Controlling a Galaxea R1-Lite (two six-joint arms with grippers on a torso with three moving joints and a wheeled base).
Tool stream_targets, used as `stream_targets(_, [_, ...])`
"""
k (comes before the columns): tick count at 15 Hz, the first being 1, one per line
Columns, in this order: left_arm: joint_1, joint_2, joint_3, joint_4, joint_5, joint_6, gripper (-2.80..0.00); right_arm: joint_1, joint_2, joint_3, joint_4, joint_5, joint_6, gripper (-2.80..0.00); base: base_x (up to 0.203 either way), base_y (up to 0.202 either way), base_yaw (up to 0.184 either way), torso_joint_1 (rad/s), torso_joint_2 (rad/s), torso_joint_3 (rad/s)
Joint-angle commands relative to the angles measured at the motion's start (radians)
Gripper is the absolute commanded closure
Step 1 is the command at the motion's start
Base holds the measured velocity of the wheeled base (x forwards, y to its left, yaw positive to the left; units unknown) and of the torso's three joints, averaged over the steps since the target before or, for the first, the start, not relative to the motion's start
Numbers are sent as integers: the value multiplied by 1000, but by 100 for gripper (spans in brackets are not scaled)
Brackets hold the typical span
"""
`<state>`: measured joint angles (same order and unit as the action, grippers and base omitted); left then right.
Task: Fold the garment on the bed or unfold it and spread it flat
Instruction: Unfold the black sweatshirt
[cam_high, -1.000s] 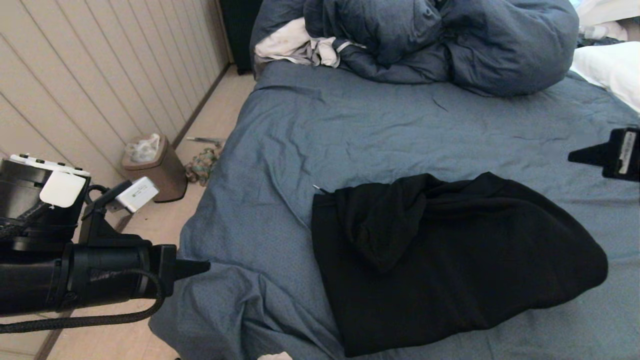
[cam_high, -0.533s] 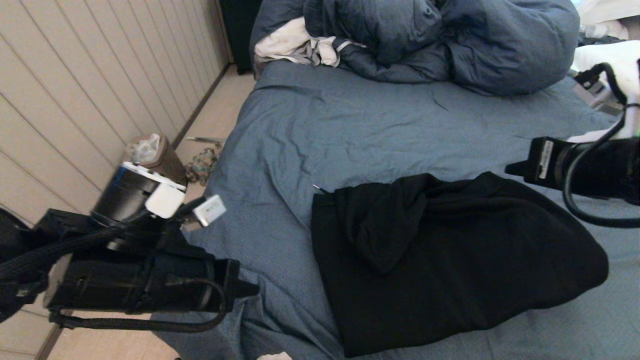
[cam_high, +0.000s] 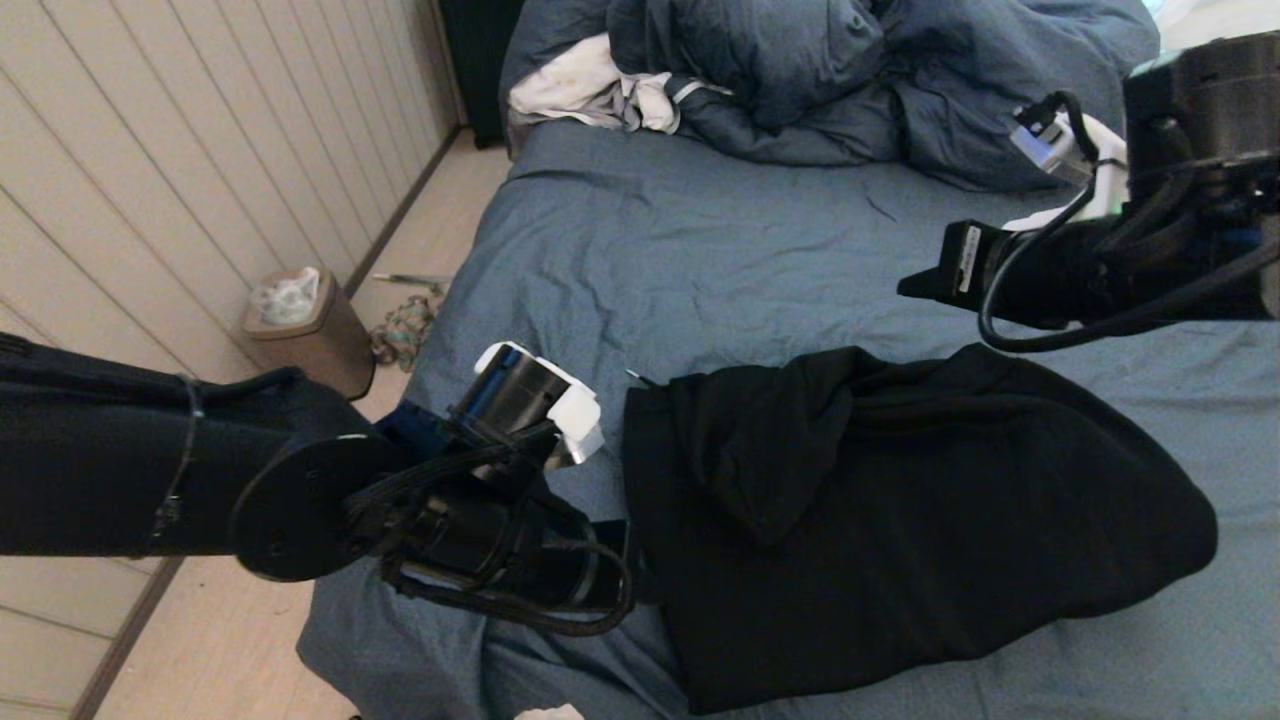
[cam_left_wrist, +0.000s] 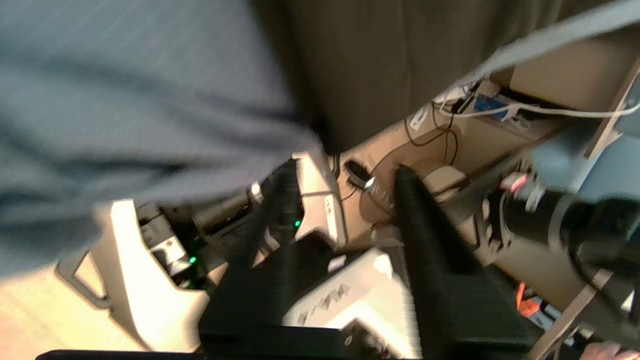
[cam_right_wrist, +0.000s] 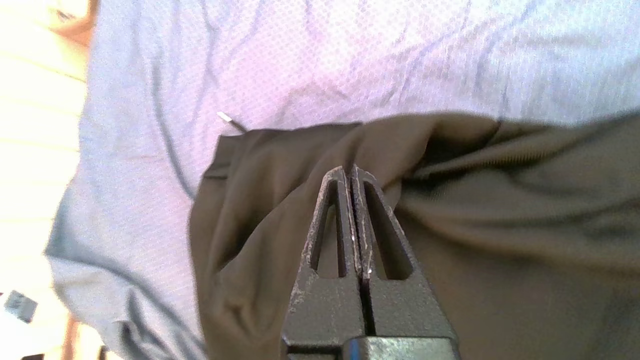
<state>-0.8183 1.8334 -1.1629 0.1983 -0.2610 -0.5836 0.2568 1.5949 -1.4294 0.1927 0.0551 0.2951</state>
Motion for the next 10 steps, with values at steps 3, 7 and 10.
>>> stream_targets(3, [-7,147,-63,-114,4,-25,-280,-7,113,-76,0,16,-26,0,0,0,0,0,0,0])
stream_targets(7, [-14,307,-92,-276,93,-18,-280,-13,112,-92,4,37,-32,0,0,0,0,0,0,0])
stream_targets(10, [-15,388,-101,-387,158,-2,-280,-16,117,-92,4,54,-51,0,0,0,0,0,0,0])
